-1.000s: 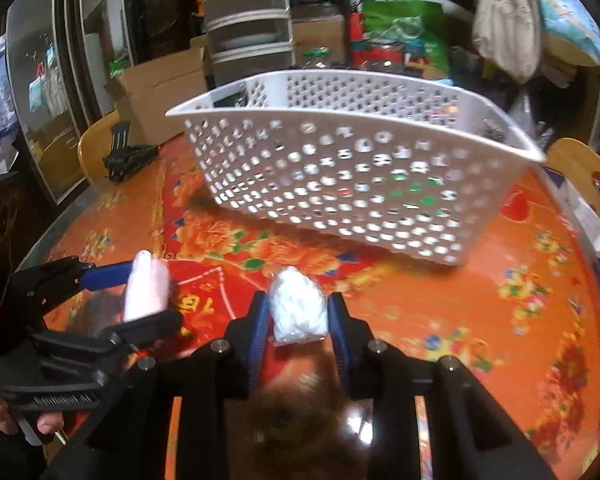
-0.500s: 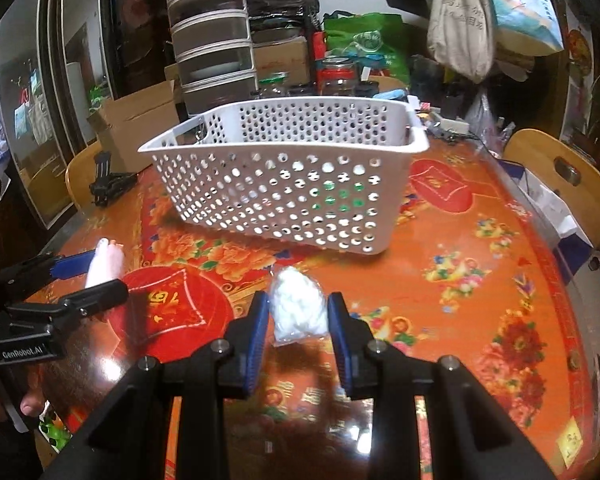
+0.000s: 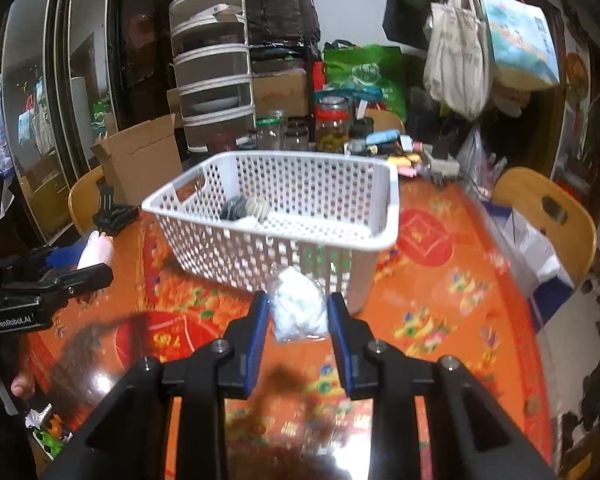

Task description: Organize soft objects

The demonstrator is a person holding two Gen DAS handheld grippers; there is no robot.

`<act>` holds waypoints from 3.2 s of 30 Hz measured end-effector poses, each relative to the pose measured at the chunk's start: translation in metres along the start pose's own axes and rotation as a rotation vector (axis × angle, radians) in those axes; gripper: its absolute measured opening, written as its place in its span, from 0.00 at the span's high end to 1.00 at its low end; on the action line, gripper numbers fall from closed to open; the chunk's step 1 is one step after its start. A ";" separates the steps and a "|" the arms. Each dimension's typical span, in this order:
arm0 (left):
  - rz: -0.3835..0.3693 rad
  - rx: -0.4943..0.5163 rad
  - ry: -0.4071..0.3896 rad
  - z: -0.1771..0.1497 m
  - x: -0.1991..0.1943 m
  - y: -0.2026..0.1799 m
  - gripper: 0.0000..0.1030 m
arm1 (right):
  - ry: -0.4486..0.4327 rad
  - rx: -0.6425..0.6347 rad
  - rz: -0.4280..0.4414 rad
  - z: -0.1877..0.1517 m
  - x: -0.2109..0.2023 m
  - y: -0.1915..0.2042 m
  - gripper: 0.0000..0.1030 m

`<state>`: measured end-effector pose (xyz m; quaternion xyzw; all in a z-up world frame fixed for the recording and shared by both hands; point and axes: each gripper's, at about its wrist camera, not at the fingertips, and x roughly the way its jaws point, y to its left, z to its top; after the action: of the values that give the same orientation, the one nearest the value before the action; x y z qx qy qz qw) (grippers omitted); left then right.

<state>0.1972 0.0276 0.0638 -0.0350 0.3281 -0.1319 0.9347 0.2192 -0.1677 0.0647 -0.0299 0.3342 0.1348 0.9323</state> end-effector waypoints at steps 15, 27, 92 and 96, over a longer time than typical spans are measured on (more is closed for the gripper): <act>-0.014 -0.006 0.075 0.130 0.060 -0.014 0.36 | 0.027 -0.022 -0.029 0.088 0.051 -0.017 0.72; 0.045 -0.021 0.361 0.124 0.197 -0.003 0.36 | 0.257 -0.005 -0.045 0.096 0.163 -0.025 0.72; 0.110 0.040 -0.107 -0.033 -0.158 -0.062 0.00 | -0.114 0.008 -0.162 -0.045 -0.140 0.061 0.01; 0.119 0.066 -0.109 -0.064 -0.183 -0.078 0.00 | -0.168 0.029 -0.196 -0.068 -0.175 0.076 0.01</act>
<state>0.0025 0.0027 0.1360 0.0083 0.2739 -0.0845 0.9580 0.0272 -0.1446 0.1245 -0.0375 0.2524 0.0400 0.9661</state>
